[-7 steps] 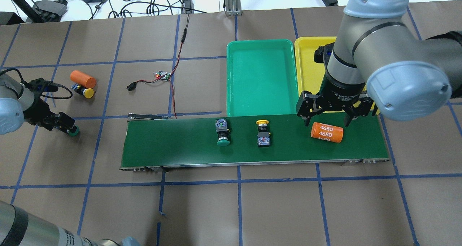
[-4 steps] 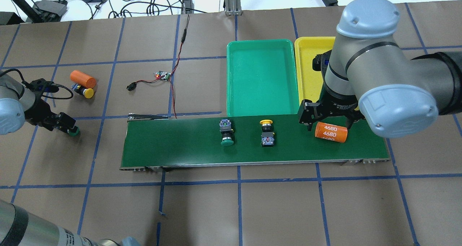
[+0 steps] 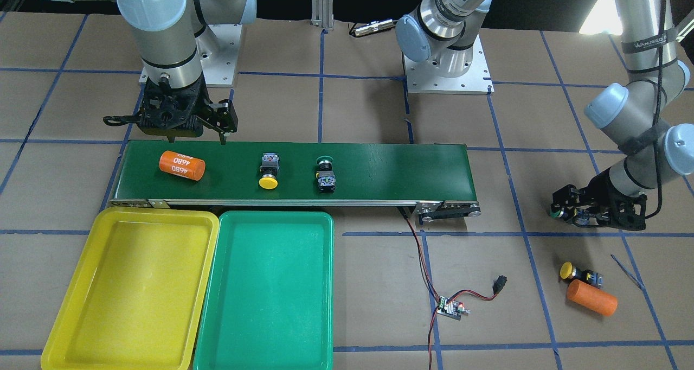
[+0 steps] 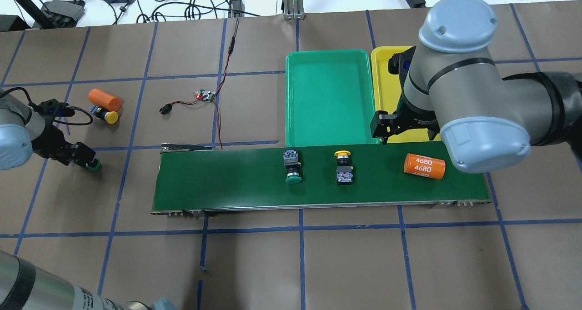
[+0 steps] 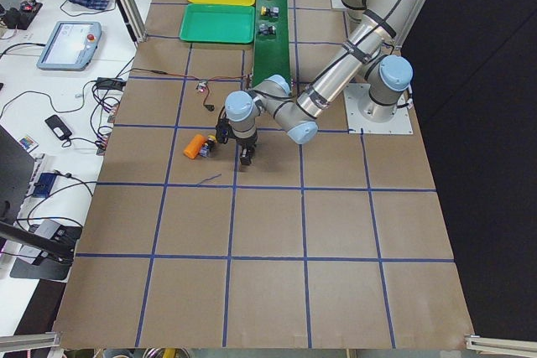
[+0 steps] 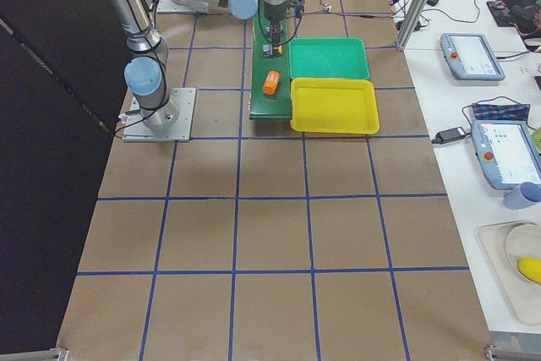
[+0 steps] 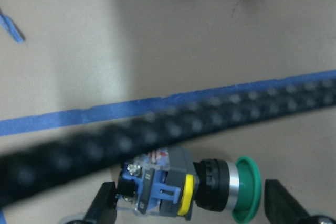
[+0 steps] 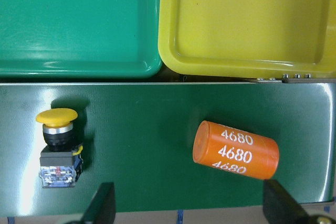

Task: Sort buttons by color to trays
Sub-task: 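Grasp the belt's yellow button with right gripper while left carries green button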

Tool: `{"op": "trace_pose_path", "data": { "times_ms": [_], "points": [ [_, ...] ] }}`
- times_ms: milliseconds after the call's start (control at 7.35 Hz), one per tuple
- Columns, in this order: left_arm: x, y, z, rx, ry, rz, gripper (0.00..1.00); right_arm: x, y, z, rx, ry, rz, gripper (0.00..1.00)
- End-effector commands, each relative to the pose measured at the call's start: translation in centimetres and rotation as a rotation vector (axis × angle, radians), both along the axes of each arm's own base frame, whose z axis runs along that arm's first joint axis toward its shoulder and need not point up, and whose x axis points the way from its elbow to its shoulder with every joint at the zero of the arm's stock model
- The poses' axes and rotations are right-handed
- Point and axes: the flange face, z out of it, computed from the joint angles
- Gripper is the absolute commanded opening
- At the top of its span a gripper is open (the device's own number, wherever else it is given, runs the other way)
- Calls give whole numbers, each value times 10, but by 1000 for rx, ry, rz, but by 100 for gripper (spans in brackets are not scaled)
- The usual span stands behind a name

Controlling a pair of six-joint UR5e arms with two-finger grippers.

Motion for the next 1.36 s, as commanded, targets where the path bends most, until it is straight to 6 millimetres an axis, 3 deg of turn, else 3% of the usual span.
{"op": "trace_pose_path", "data": {
  "times_ms": [0, 136, 272, 680, 952, 1088, 1224],
  "points": [
    [1, -2, 10, -18, -9, 7, 34, 1, -14, -11, 3, -1, 7, 100],
    [-8, -1, 21, -16, -10, 13, 27, 2, -11, -15, 10, -2, 1, 100],
    [-34, -5, 41, -7, 6, 49, 27, 3, -8, -21, 23, -6, -4, 100],
    [-180, -9, 106, -28, 46, 222, 20, 49, 19, -52, -44, -56, 99, 100],
    [-288, -1, 128, -40, 31, 297, 20, 46, 33, -84, -49, -61, 100, 100],
    [-332, 15, 129, -27, 26, 306, 20, 44, 35, -101, -96, -67, 103, 100],
    [-360, 36, 115, 7, 22, 350, 20, 40, 34, -110, -89, -66, 96, 100]
  ]
}}
